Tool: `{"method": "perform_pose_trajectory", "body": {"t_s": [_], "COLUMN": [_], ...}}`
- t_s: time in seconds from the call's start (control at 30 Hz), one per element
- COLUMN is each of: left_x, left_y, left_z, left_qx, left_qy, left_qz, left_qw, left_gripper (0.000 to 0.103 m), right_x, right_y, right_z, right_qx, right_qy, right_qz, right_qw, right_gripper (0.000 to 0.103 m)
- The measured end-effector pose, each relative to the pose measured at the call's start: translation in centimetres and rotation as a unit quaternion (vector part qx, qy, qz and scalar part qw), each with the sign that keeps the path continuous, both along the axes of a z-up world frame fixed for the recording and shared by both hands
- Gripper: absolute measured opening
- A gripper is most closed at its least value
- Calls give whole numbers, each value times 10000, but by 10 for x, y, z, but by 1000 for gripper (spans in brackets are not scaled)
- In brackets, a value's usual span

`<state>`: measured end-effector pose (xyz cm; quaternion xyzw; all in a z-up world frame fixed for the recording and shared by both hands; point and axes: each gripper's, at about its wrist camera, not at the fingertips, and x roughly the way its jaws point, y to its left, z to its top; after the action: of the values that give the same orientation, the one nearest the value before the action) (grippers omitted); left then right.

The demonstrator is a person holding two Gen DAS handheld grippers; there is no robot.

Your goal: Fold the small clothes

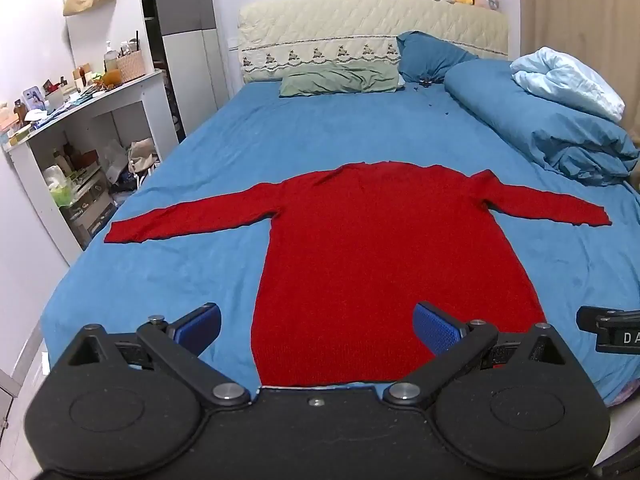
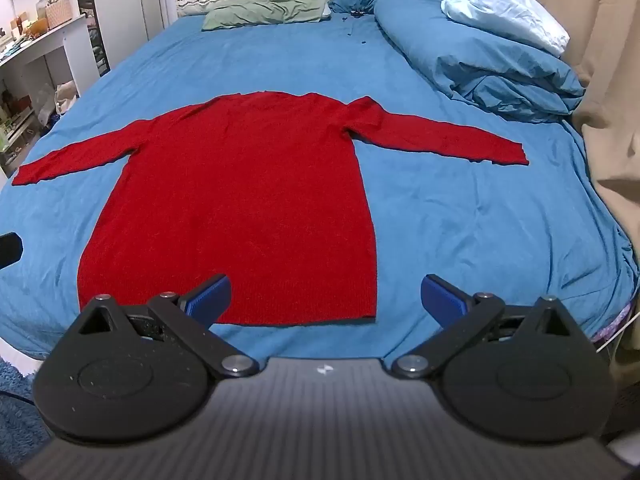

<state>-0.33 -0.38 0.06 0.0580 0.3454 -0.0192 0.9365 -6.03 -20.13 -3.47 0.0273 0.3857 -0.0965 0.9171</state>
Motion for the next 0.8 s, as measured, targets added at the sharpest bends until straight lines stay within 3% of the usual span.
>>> {"method": "perform_pose_trajectory", "body": {"t_s": [0.8], "left_x": [1], "left_y": [-2], "left_z": [-1], "left_qx": [68], "left_qy": [-5], "left_qz": [-78], "left_qw": [9999], "left_gripper": [103], "right_x": [-2], "right_y": [-2], "right_z": [3], "right_qx": [-36], "right_qy": [3], "right_qz": [6], "right_qw": [10000], "right_gripper": [103]}}
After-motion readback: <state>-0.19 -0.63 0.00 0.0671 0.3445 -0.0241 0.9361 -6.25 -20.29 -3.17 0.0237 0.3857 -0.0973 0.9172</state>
